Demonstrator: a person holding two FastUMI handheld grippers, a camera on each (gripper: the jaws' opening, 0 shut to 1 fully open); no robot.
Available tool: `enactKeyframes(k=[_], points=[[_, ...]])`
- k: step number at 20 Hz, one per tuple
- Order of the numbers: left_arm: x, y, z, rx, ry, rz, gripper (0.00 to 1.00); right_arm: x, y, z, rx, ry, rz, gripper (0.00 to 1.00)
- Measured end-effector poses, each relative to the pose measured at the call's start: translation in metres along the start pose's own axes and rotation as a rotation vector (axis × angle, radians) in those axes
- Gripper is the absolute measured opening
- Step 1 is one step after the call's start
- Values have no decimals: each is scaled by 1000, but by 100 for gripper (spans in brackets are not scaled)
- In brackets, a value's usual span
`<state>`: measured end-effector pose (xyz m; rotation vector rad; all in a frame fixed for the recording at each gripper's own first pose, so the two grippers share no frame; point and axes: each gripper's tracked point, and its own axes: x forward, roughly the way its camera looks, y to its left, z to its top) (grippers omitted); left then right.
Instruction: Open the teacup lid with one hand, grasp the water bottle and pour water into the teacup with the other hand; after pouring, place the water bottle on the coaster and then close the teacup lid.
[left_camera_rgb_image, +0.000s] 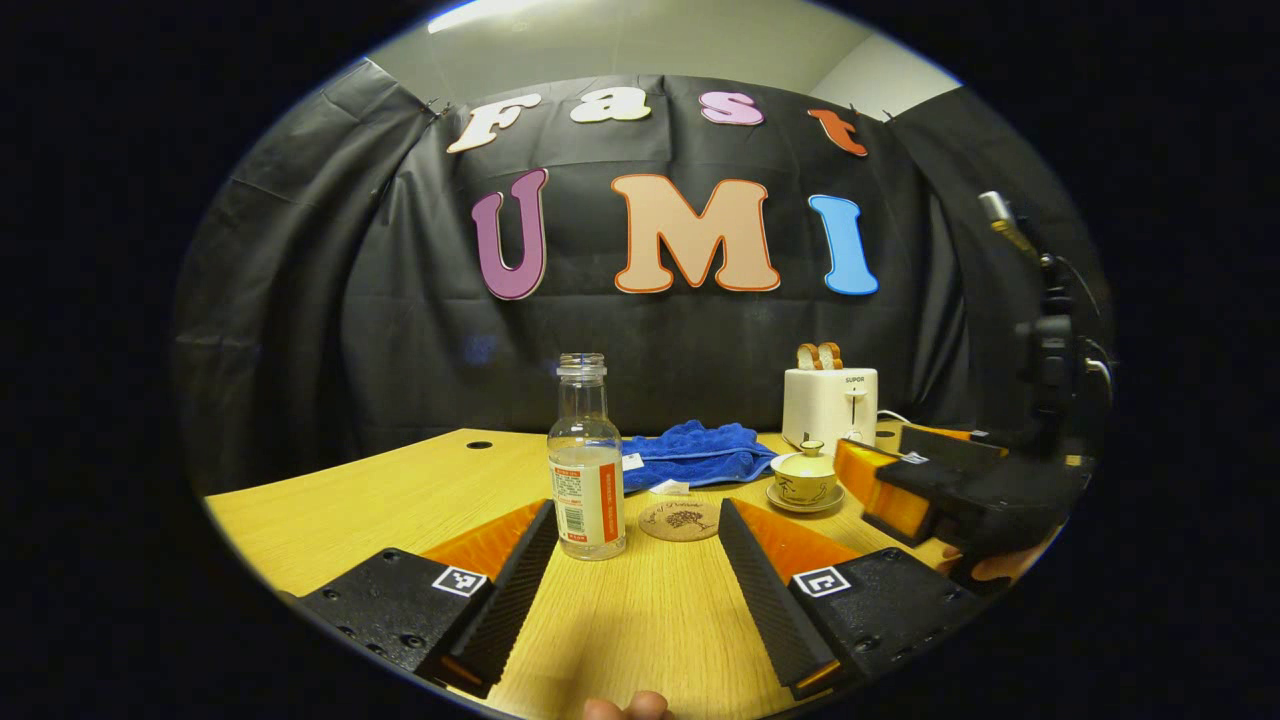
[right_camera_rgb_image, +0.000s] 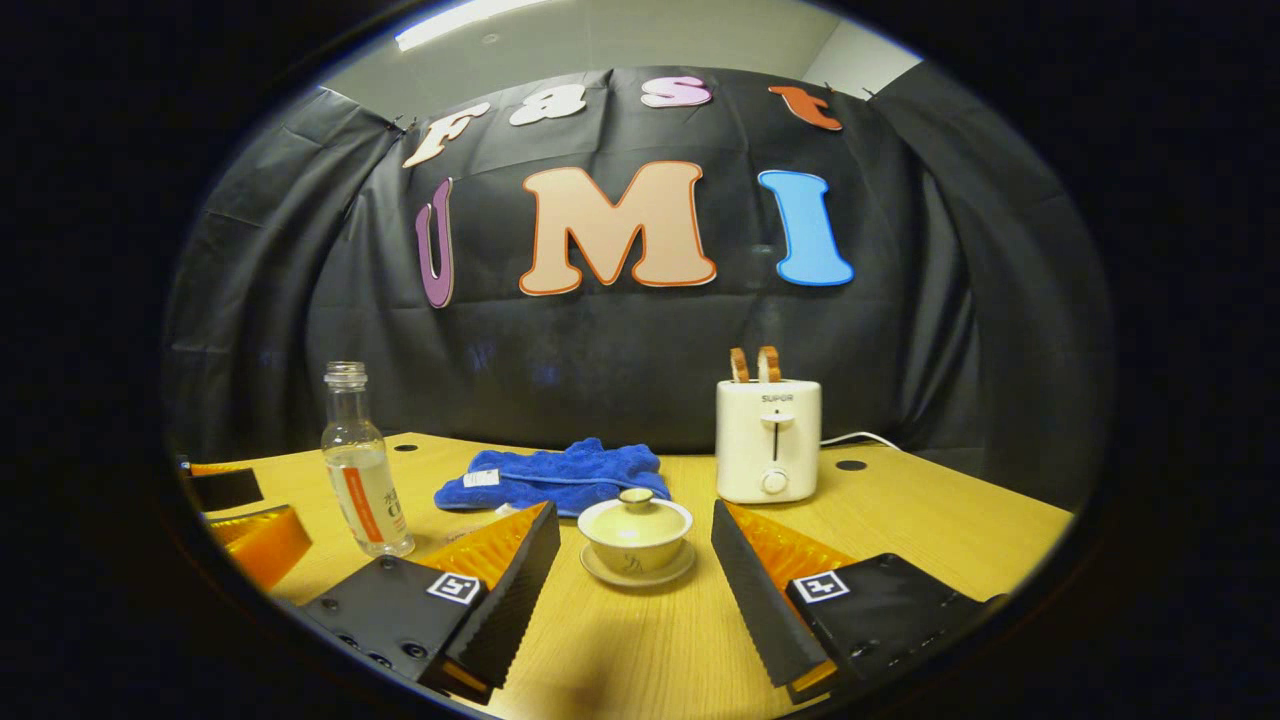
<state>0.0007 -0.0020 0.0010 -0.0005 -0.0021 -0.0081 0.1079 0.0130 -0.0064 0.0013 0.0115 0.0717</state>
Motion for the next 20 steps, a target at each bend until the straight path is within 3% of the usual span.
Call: enactKeyframes(k=[4,10,12,17,19,20], points=[[0,-1,0,-1,-1,-11,95,58,0,-2,1,1,-4,96],[-1,-1,1,0,-1,-11,95,105,3,-14,-8,82,10,94],[-1,-1,1,0,-1,-11,95,108,3,-20,-10,111,13,79],[-2,0,-1,0,-1,-6,95,113,9,-32,-18,155,43,77],[0,0,0,0,-1,-6,95,116,5,-24,-10,164,23,39],[-1,0,1,0,0,-6,95,114,6,-26,-9,166,23,37]])
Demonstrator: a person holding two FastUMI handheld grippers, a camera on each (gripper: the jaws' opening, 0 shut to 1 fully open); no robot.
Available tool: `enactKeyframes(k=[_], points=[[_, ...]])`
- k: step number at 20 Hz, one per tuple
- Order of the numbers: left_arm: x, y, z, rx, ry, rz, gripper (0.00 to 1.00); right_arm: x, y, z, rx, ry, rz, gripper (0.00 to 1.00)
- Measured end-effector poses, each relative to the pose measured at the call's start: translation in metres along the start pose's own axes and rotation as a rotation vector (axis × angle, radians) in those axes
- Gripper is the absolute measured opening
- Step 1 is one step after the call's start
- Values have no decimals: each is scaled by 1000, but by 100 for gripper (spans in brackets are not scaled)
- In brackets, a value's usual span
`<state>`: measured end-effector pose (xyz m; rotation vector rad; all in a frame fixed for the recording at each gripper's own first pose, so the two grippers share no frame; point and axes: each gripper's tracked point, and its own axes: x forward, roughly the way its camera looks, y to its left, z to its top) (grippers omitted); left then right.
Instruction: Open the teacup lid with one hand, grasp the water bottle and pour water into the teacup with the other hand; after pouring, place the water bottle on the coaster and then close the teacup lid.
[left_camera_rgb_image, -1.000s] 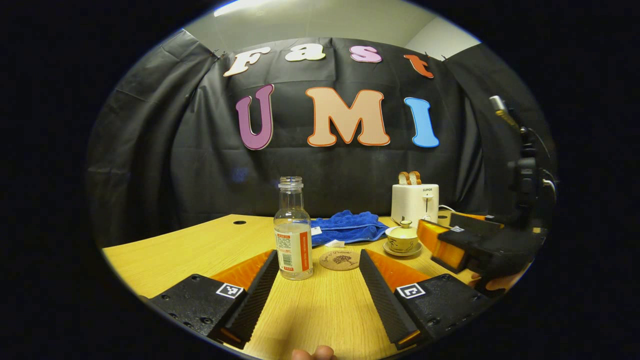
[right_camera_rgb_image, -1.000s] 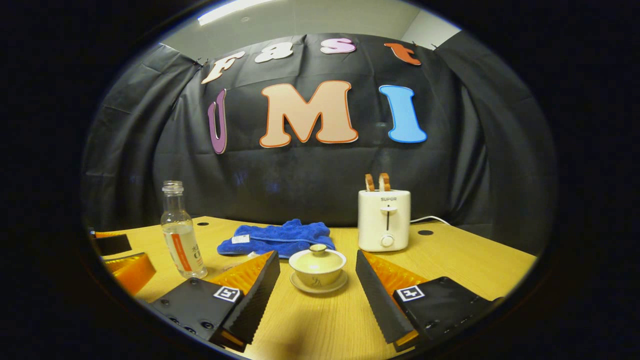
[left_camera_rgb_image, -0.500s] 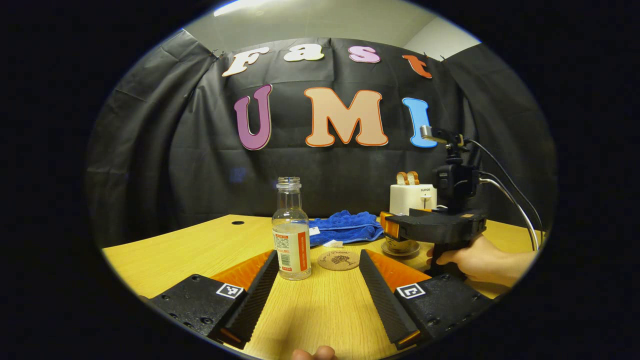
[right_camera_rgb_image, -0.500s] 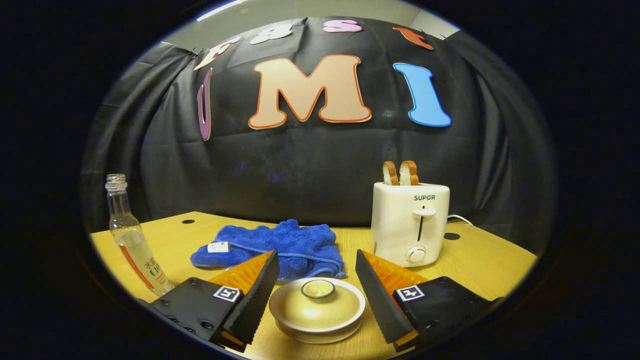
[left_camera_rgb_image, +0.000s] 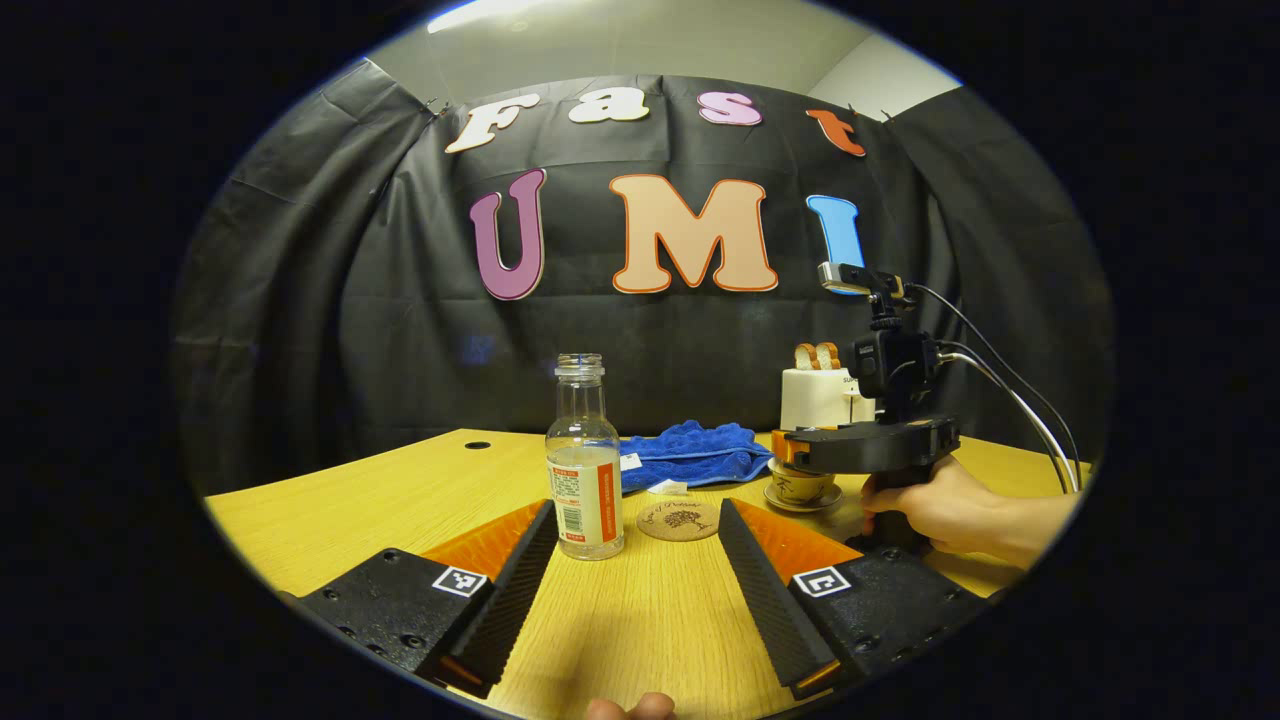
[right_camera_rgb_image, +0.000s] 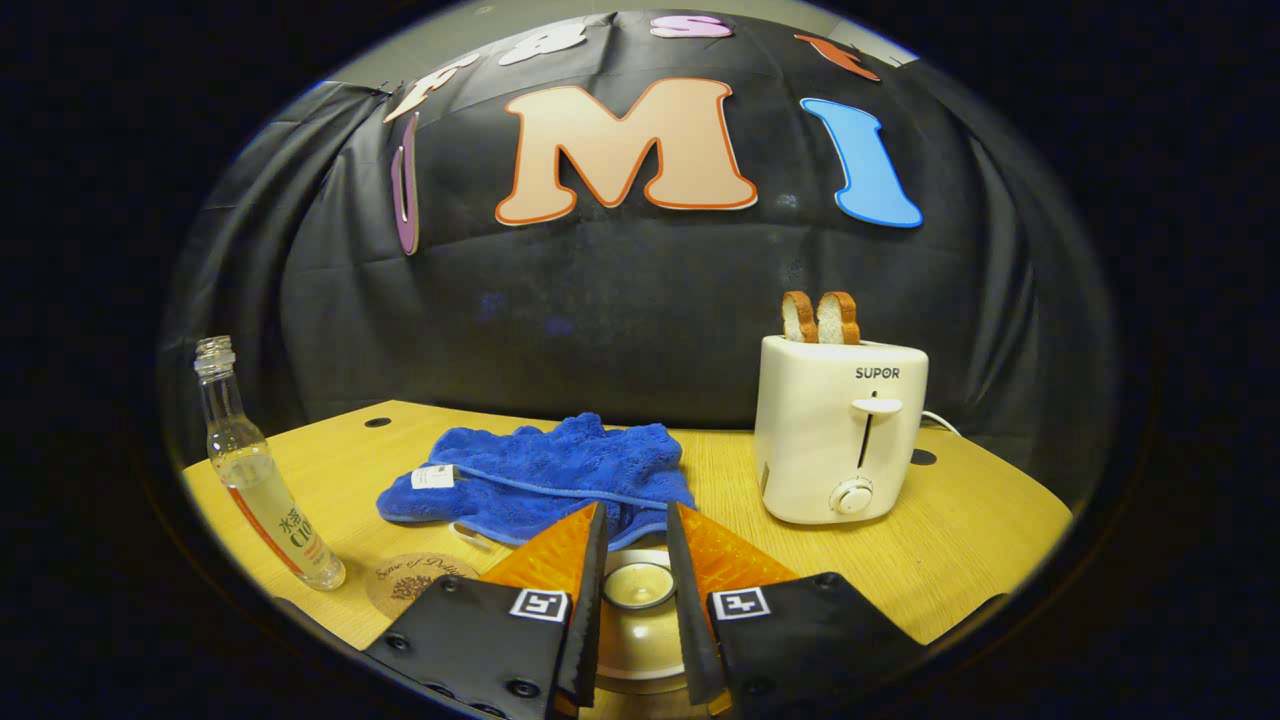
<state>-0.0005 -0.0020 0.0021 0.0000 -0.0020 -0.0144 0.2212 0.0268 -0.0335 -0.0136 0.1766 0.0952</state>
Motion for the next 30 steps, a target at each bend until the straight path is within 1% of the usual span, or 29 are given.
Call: enactKeyframes(k=[3,4,6,8,10,11,12,13,16,17,19,23,24,27,30], points=[[0,0,-1,0,-1,0,95,0,-1,0,-12,0,-12,38],[-1,0,-1,0,-1,0,95,-1,-2,0,-14,1,-17,31],[0,0,-2,-1,0,0,95,-2,0,1,-14,-6,-5,31],[-1,0,-1,0,-1,0,95,-4,-1,10,-5,-55,4,24],[0,0,-1,0,0,0,95,-11,2,20,-2,-135,32,24],[-1,1,-1,-1,0,1,95,-15,3,28,6,-180,34,24],[-1,1,-2,-1,0,3,95,-16,1,22,6,-165,33,24],[0,0,-1,0,0,3,95,-17,4,21,3,-165,49,24],[0,0,-2,-1,-1,3,95,-29,0,21,2,-163,36,24],[0,1,-2,-1,0,5,95,-37,2,21,2,-167,48,24],[-1,4,-2,-1,1,18,95,-61,10,16,-3,-158,106,24],[-1,9,-3,1,3,45,95,-110,-7,10,-3,-162,94,24],[-1,10,-2,0,3,49,95,-128,-14,9,-4,-167,90,24],[6,17,-2,3,0,91,94,-162,-40,7,2,-176,31,24],[22,20,-3,5,0,107,95,-184,-49,3,2,-173,11,24]])
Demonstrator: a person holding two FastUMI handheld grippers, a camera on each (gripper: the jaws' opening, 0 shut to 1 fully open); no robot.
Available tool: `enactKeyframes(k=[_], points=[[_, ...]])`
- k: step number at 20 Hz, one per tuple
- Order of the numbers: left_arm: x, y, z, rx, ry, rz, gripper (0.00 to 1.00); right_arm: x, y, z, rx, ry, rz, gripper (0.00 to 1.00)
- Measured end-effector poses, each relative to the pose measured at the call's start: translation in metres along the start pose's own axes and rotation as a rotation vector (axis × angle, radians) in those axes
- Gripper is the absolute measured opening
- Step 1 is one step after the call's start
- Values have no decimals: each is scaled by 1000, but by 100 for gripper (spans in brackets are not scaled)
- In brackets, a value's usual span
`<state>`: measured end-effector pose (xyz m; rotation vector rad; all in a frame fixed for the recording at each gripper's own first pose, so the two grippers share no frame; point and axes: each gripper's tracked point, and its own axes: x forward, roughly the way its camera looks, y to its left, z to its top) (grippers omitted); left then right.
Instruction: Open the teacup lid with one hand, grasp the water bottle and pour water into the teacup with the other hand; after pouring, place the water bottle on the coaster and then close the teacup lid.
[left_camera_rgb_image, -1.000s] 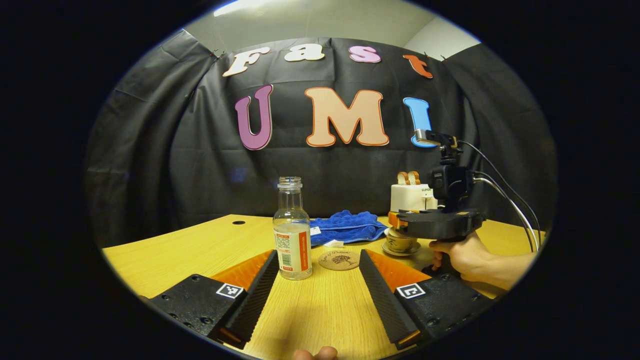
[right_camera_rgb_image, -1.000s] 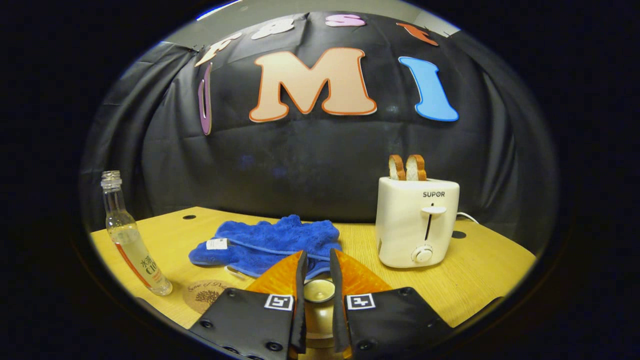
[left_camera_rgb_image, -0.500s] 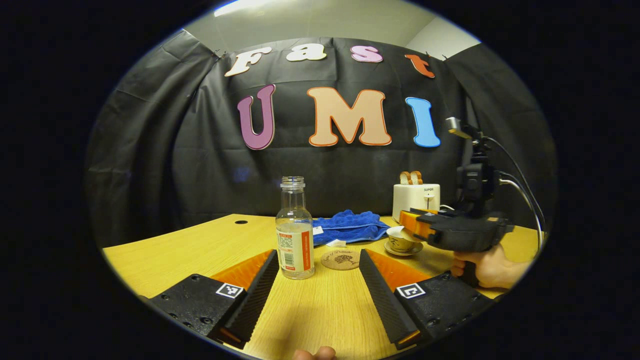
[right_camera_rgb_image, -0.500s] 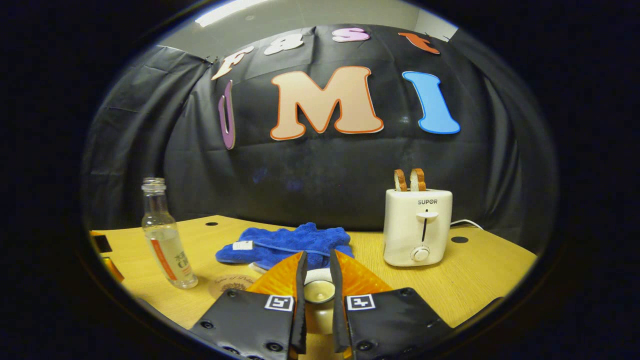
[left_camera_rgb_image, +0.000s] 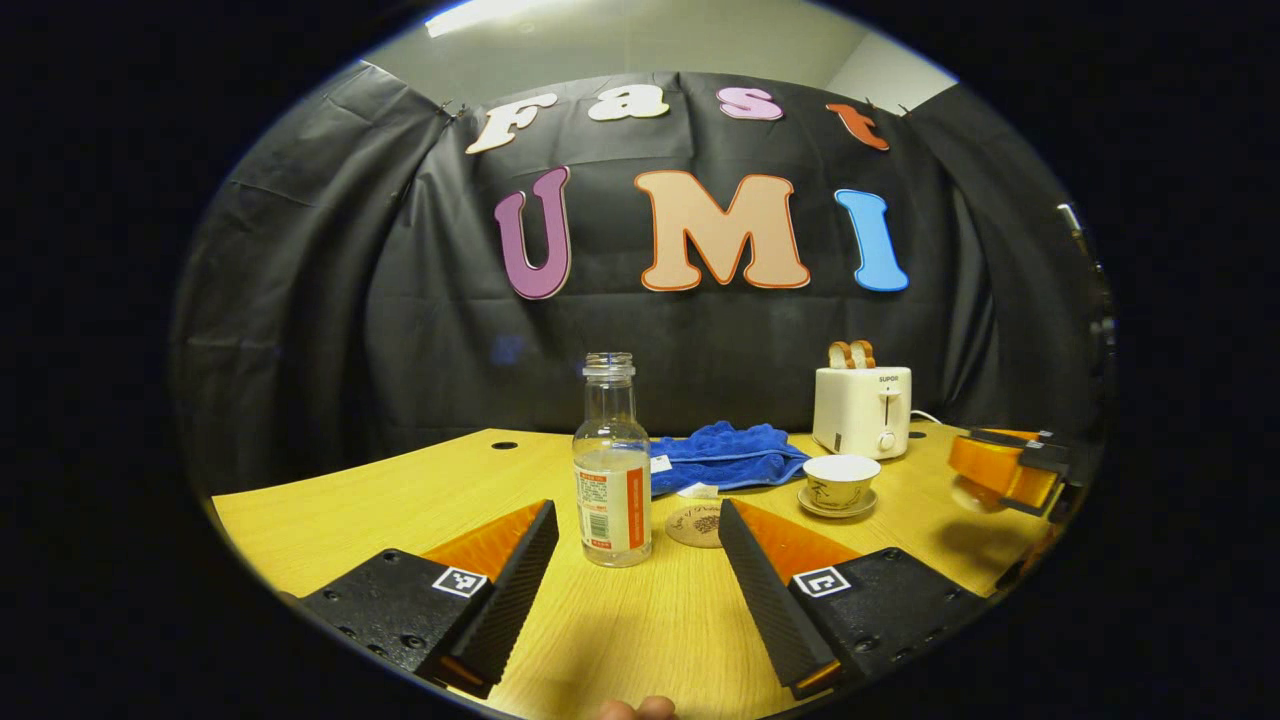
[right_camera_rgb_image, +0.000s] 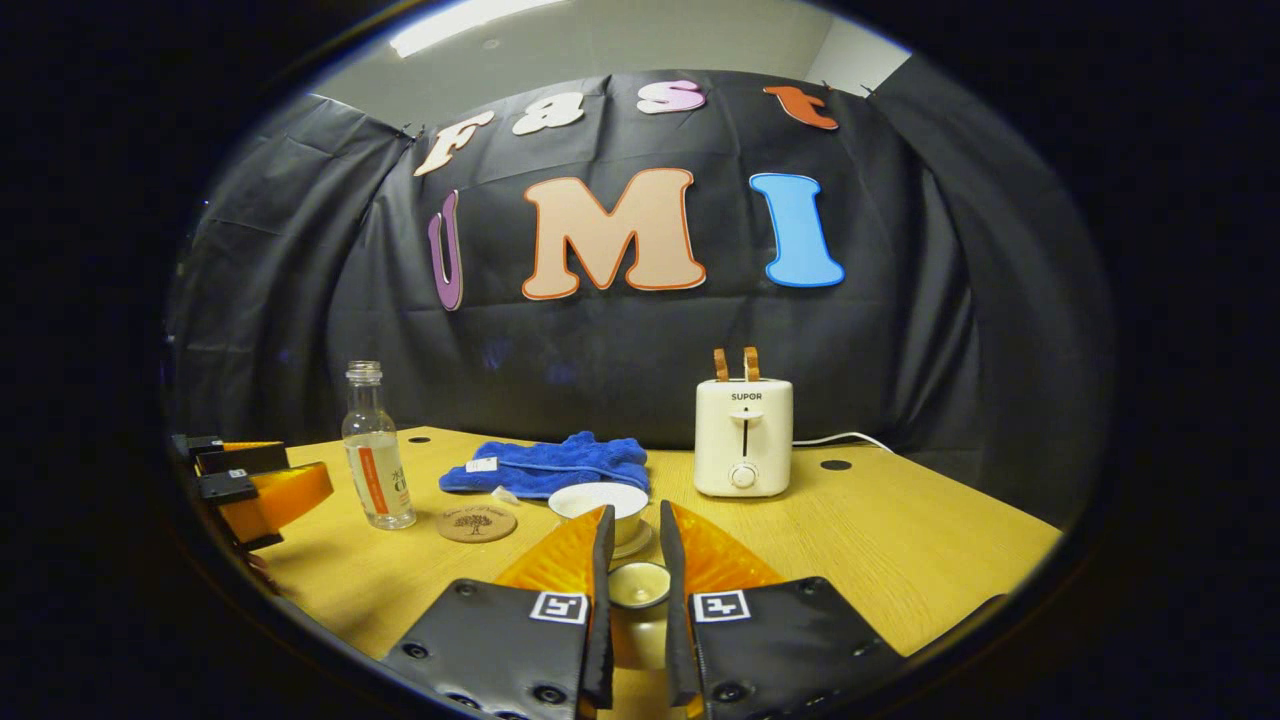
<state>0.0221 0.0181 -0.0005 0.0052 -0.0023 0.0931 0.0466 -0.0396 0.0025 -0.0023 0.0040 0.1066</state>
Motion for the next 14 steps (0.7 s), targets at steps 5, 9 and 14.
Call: enactKeyframes(k=[5,9,14], points=[[36,10,-2,2,1,56,94,-18,-2,0,0,-4,-8,24],[69,16,-2,5,1,81,95,-20,-2,0,0,-3,-7,24],[113,22,-4,5,-1,85,94,-21,0,-1,0,-3,1,24]])
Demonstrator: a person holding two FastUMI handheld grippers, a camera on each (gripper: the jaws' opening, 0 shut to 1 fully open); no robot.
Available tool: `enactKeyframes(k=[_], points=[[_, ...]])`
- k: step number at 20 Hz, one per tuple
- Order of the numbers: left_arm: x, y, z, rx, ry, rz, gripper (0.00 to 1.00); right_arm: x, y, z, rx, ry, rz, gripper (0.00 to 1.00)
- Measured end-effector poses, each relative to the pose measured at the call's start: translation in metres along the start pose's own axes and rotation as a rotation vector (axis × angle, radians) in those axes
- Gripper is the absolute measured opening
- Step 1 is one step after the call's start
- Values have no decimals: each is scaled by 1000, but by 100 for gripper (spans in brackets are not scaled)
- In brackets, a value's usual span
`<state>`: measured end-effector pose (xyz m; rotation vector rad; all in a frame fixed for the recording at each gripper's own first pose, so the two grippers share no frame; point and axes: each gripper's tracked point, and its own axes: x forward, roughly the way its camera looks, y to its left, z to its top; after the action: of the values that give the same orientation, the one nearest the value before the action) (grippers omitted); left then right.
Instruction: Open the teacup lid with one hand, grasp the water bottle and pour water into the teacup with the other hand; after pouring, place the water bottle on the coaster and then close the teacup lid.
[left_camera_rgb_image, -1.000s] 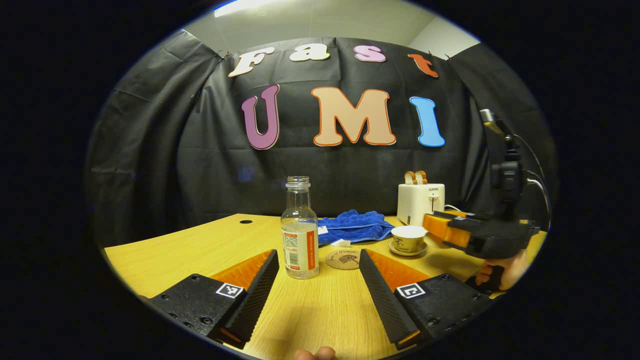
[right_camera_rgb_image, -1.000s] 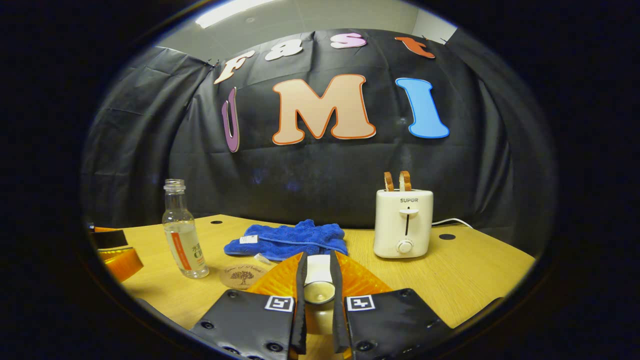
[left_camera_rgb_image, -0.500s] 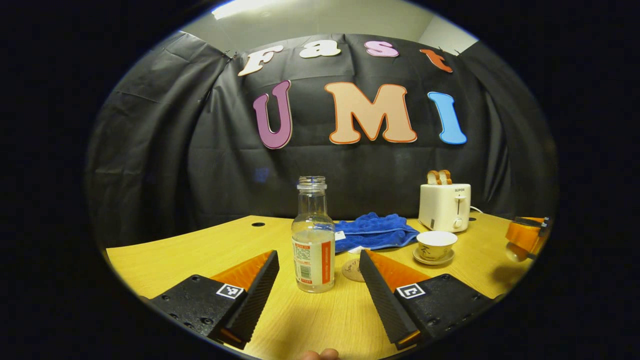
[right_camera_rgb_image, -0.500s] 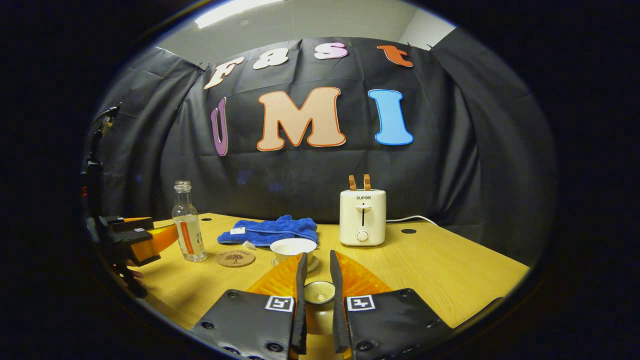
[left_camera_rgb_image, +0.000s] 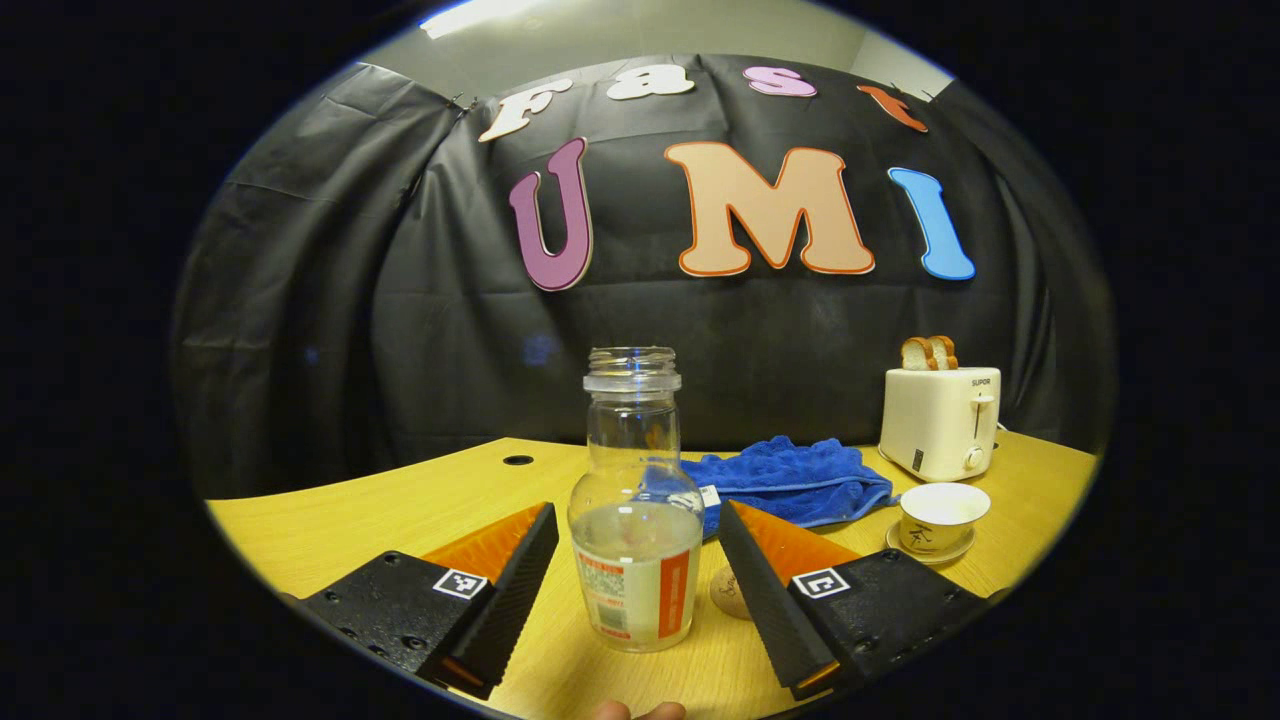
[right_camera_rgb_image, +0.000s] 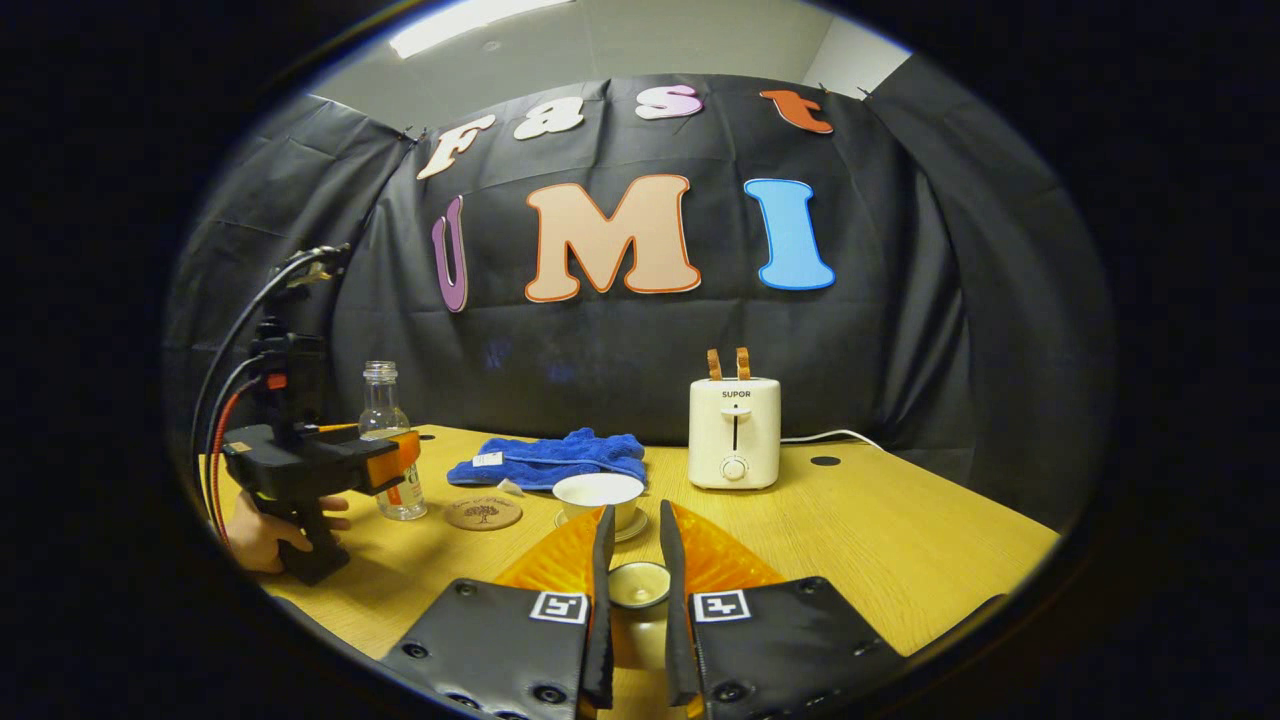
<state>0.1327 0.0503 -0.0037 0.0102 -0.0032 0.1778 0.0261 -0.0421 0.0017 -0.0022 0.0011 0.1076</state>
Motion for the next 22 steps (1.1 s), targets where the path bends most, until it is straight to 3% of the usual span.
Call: enactKeyframes(k=[4,6,12,16,22], points=[[21,-2,-2,-1,-2,-39,92,-1,0,0,0,-2,1,24],[24,-4,-2,-3,0,-64,73,-1,2,0,0,-1,6,23],[24,-14,-5,31,12,-99,70,-2,6,0,2,0,37,24],[36,-33,-10,401,19,-141,69,1,-15,1,0,-1,-1,24],[45,-101,-36,952,33,-314,70,4,-68,1,-2,2,-106,24]])
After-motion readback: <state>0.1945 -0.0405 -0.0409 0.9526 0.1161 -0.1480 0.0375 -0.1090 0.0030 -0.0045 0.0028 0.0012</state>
